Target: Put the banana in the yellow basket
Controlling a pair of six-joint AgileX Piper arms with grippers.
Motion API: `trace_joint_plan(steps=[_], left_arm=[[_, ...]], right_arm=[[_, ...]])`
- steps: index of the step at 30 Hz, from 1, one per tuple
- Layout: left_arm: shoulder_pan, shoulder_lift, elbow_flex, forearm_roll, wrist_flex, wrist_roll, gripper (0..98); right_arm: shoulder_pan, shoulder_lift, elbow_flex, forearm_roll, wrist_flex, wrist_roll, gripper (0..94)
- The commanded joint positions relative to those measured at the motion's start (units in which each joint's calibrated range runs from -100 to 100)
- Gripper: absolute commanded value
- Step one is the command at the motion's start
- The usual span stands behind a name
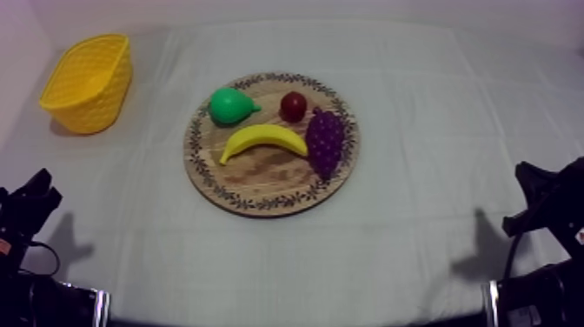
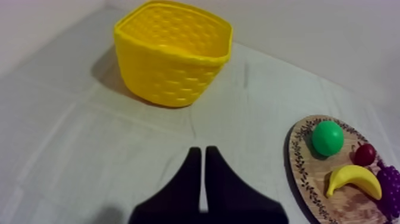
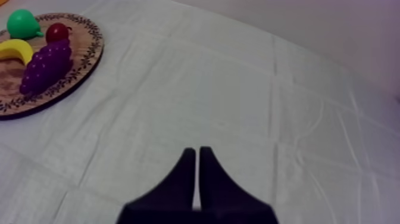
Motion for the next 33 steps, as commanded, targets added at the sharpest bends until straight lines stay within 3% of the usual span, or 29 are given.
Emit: trace_joint_plan(steps=[1, 21, 29, 33], left_arm=[[0.0, 0.0, 0.0, -0.01, 0.1, 0.0, 0.1], [-0.6, 0.9, -0.9, 0.00, 0.4, -1.4, 0.1], [0.2, 16.4, -9.5, 2.72, 0.2, 0.8, 0.0], [1.1, 28.1, -19.8, 3.00, 3.3, 2.3, 0.0]], right_arm=[[0.0, 0.0, 0.0, 0.0, 0.0, 0.0, 0.4], [0.0, 0.0, 0.0, 0.0, 0.0, 0.0, 0.4], [0.0, 0.0, 0.0, 0.0, 0.0, 0.0, 0.4], [0.0, 0.0, 0.0, 0.0, 0.0, 0.0, 0.4]])
